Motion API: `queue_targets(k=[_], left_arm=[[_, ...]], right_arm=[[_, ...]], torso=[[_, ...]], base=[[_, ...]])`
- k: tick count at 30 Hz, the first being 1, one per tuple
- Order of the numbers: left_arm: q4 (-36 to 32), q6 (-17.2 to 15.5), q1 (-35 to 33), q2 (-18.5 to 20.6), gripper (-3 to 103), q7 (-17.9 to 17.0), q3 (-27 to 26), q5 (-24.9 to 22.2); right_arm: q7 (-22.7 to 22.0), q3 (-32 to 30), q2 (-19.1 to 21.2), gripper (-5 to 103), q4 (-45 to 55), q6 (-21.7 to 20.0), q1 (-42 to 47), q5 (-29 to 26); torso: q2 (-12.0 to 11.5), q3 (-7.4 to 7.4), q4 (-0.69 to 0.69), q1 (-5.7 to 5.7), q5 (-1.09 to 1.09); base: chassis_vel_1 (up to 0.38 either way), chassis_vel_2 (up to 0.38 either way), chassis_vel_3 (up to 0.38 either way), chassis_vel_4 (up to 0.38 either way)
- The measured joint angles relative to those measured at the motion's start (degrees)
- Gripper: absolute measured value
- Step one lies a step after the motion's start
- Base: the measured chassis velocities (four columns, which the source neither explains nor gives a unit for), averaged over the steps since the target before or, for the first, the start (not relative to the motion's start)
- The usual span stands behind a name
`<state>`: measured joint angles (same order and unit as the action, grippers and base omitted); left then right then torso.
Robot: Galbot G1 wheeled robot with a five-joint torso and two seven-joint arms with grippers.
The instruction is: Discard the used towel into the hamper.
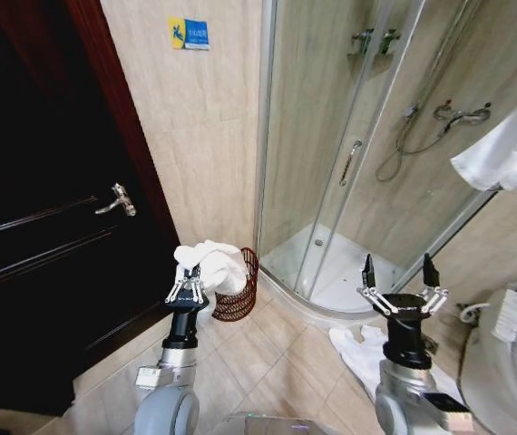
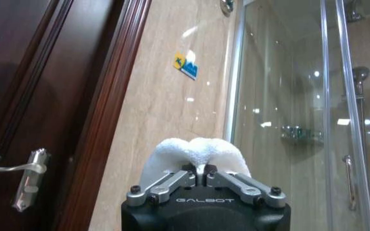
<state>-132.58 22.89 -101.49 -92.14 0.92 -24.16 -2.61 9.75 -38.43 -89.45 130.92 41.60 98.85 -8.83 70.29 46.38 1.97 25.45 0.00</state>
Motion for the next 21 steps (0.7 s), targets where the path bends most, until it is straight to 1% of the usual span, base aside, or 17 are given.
queue_targets(k=[4, 8, 15, 21], left_arm=[[0.15, 0.03, -0.05, 0.00, 3, 0.12, -0.16, 1.33], [0.78, 0.12, 0.03, 0.00, 3, 0.12, -0.50, 4.10], [0.86, 0.31, 0.00, 0.00, 3, 0.12, -0.42, 4.60], [1.50, 1.45, 0.68, 0.00, 3, 0.04, -0.59, 3.67]], right_arm=[[-0.50, -0.18, -0.09, 100, 0.02, -0.46, 0.20, 0.44], [-0.67, -0.28, -0.04, 100, 0.14, -0.67, 0.34, 0.51], [-0.49, -0.18, -0.24, 100, 0.05, -0.71, 0.47, 0.65], [-0.22, -0.28, -0.26, 100, 0.05, -1.06, 0.85, 0.92]], torso=[[0.00, 0.00, 0.00, 0.00, 0.00], [0.00, 0.00, 0.00, 0.00, 0.00], [0.00, 0.00, 0.00, 0.00, 0.00], [0.00, 0.00, 0.00, 0.00, 0.00]], base=[[0.000, 0.000, 0.000, 0.000], [0.000, 0.000, 0.000, 0.000], [0.000, 0.000, 0.000, 0.000], [-0.037, -0.043, -0.033, -0.032]])
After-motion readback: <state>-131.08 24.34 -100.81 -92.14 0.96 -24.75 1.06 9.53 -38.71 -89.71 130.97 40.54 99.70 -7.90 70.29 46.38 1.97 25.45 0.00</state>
